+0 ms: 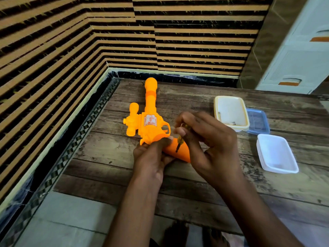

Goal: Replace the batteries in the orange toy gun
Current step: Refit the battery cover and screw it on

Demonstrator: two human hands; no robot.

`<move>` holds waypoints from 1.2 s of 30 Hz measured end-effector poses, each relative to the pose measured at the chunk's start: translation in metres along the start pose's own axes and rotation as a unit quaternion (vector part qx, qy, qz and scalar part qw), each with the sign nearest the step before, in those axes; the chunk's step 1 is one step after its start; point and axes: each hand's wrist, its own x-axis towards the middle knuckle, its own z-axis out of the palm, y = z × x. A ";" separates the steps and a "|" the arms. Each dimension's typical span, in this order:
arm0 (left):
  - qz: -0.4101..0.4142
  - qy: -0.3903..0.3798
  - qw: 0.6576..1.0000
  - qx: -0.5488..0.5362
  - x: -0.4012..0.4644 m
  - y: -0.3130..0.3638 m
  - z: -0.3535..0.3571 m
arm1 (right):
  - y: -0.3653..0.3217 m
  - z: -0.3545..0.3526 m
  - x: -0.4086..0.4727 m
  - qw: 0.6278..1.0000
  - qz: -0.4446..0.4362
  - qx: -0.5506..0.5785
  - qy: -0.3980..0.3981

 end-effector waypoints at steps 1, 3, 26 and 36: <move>0.002 0.000 1.000 -0.004 0.000 0.000 0.000 | -0.001 0.000 0.000 1.000 0.002 0.025 -0.008; 0.006 0.000 1.000 -0.009 0.001 -0.001 0.001 | -0.002 0.000 0.001 0.999 0.009 0.030 -0.019; -0.003 0.012 1.000 -0.003 0.001 -0.001 0.001 | -0.003 0.000 0.000 0.995 0.071 0.064 0.011; -0.010 0.011 1.000 -0.007 0.002 -0.001 0.000 | -0.005 0.011 -0.005 0.990 0.033 -0.091 0.097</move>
